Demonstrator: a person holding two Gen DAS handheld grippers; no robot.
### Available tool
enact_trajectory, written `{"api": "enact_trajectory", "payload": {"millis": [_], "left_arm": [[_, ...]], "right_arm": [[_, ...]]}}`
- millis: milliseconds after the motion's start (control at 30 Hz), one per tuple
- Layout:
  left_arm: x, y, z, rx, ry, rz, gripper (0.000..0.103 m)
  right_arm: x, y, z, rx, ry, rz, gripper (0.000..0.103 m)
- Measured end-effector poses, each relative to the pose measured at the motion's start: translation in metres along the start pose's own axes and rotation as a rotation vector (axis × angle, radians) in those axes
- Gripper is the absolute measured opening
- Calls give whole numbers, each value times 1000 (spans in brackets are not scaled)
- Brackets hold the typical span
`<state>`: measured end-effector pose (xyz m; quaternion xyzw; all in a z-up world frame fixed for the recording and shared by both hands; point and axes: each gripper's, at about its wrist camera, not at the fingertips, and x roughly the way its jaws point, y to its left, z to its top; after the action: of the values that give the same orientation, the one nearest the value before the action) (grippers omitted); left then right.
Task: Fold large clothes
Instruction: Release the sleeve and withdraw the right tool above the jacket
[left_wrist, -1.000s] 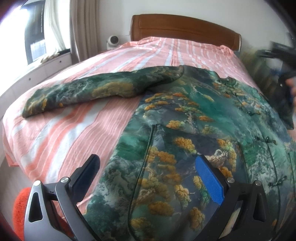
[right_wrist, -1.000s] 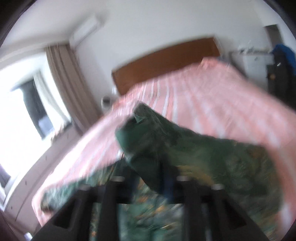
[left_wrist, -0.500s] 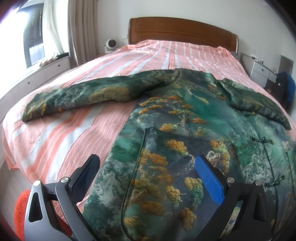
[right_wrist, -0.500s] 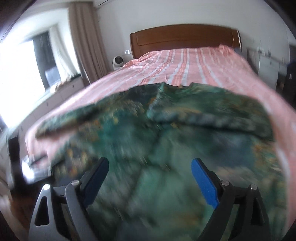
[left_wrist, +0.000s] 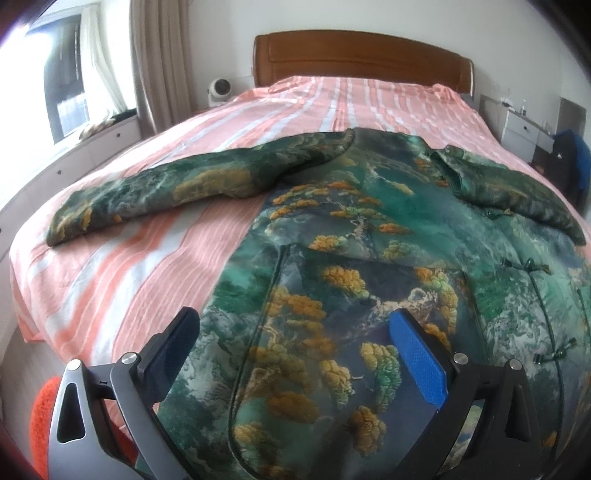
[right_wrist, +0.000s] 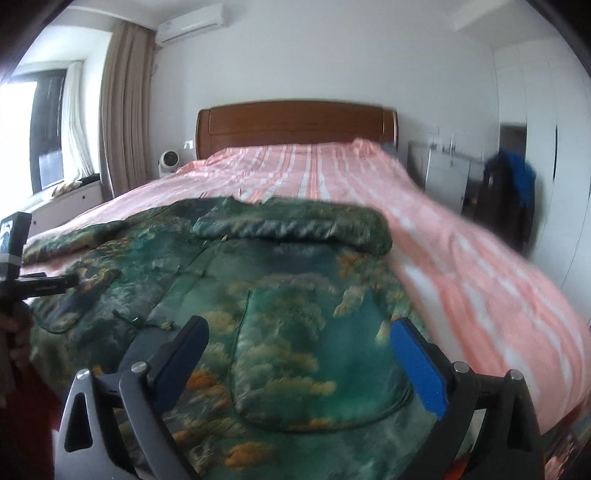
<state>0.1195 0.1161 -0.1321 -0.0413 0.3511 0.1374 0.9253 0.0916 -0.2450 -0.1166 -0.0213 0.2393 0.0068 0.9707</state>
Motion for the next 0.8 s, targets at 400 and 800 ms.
{"api": "enact_trajectory", "payload": {"millis": [400,800], "left_arm": [[-2,2,2,1,-13,1,103],[-1,3,1,4,-12,10,103]], "right_arm": [[16,33,-8,-117,24,73,98],[17,48,-13,-160,34,147,98]]}}
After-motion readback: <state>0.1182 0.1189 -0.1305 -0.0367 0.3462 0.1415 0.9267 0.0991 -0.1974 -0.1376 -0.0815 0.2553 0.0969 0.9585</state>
